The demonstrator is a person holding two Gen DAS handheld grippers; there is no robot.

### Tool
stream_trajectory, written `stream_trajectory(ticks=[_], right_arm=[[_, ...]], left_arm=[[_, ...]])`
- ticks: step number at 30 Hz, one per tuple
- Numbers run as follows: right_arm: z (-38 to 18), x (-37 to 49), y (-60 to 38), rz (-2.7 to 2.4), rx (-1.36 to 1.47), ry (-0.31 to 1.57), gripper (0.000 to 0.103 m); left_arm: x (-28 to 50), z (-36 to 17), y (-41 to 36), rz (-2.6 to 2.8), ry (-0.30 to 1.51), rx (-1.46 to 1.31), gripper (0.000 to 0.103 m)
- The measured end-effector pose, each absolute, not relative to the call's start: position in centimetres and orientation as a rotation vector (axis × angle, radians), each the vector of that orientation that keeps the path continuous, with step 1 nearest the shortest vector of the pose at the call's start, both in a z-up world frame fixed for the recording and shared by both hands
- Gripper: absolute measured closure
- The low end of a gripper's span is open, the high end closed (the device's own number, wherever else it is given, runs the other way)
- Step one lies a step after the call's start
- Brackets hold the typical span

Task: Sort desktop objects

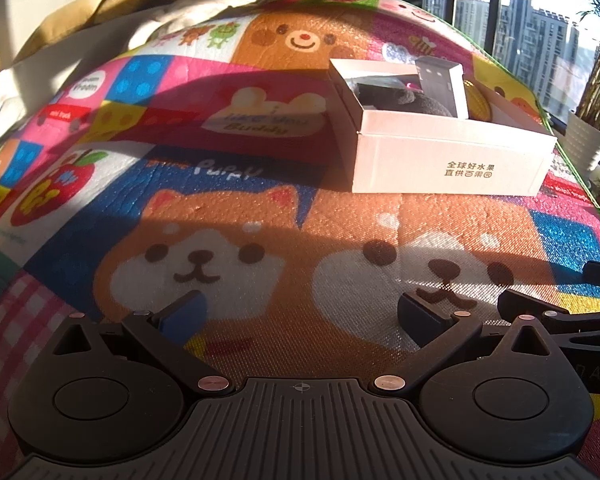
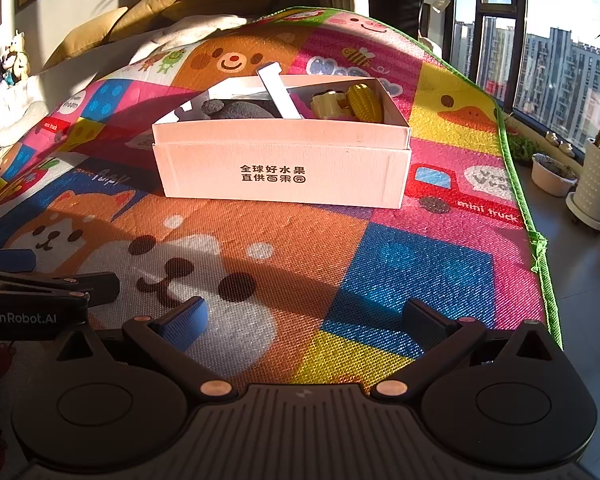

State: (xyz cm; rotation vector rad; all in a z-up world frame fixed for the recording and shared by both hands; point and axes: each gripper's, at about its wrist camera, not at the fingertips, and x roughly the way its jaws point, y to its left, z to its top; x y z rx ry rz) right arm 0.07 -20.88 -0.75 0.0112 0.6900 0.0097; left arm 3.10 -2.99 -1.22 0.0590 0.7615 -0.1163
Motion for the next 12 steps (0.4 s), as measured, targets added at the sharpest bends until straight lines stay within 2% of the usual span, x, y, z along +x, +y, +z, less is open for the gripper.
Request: stream_trajectory(ticks=[12], right_arm=[[-0.76, 0.04, -20.82, 0.009, 0.009, 0.69, 0.0]], left_arm=[[2.93, -1.1, -3.01, -0.114, 0.771, 0.071, 0.0]])
